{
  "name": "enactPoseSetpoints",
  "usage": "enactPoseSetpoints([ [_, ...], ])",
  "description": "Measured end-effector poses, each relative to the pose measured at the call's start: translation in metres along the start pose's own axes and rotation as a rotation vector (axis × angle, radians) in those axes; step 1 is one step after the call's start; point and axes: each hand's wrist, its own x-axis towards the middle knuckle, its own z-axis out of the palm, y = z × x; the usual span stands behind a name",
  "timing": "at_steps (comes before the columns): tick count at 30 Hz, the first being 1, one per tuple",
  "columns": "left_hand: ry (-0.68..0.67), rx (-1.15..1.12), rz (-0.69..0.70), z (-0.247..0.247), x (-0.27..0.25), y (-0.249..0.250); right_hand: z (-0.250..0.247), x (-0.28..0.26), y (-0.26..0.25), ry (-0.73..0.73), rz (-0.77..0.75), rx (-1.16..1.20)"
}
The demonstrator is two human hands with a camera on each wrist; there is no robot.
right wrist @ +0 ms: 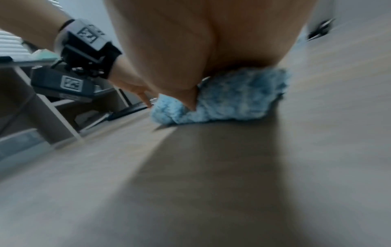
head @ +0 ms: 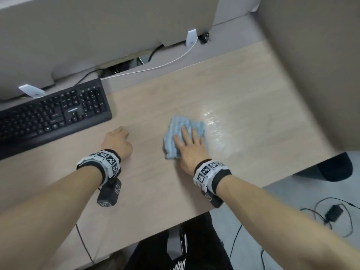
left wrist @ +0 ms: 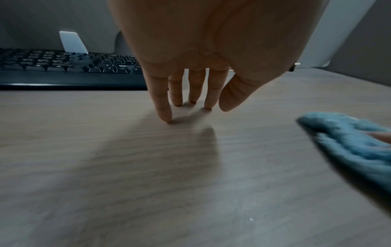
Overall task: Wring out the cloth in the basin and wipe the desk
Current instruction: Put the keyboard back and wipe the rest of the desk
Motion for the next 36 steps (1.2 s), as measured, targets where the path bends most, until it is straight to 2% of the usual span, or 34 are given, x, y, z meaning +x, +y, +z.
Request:
enactPoseSetpoints([
  [2, -0.003, 0.014, 0.006, -0.001, 0.001, -0.001, 0.016, -0.015, -0.004, -0.037, -0.162, -0.067],
  [4, -0.009, 0.012, 0.023, -0.003, 0.001, -0.004, 0.021, -0.02, 0.024, -0.012, -0.187, -0.073],
  [6, -0.023, 0.012, 0.039, -0.004, 0.001, -0.009, 0.017, -0.016, 0.066, 0.036, -0.071, -0.068],
  [8, -0.042, 0.022, 0.038, -0.002, 0.001, -0.014, 0.007, -0.01, 0.101, 0.076, 0.106, -0.05],
  [10, -0.057, 0.034, 0.042, 0.002, -0.001, -0.018, -0.004, -0.003, 0.109, 0.106, 0.284, 0.041],
  [12, -0.071, 0.05, 0.058, 0.005, -0.002, -0.023, -0.008, 0.007, 0.085, 0.111, 0.405, 0.117],
  [14, -0.091, 0.032, 0.08, 0.007, -0.002, -0.029, -0.007, 0.01, 0.036, 0.076, 0.394, 0.115],
  [16, -0.071, -0.052, 0.131, 0.008, -0.003, -0.04, 0.009, 0.002, -0.03, 0.048, 0.241, 0.087],
  [18, 0.007, -0.126, 0.162, 0.011, -0.008, -0.058, 0.037, -0.015, -0.097, 0.009, 0.055, 0.052],
  [20, 0.072, -0.128, 0.144, 0.016, -0.018, -0.079, 0.068, -0.039, -0.144, -0.059, -0.121, -0.017],
  [22, 0.098, -0.083, 0.098, 0.022, -0.029, -0.101, 0.09, -0.06, -0.151, -0.085, -0.218, -0.075],
  [24, 0.097, -0.043, 0.053, 0.025, -0.04, -0.122, 0.095, -0.075, -0.125, -0.052, -0.193, -0.069],
  [28, 0.136, -0.043, -0.006, 0.029, -0.058, -0.164, 0.083, -0.087, -0.077, 0.056, 0.111, 0.04],
  [31, 0.113, -0.055, -0.025, 0.031, -0.071, -0.182, 0.082, -0.067, -0.106, 0.109, 0.282, 0.091],
  [33, 0.087, -0.061, -0.012, 0.035, -0.077, -0.186, 0.091, -0.054, -0.152, 0.077, 0.244, 0.077],
  [36, 0.087, -0.031, 0.013, 0.039, -0.08, -0.183, 0.117, -0.061, -0.228, -0.028, -0.048, -0.037],
])
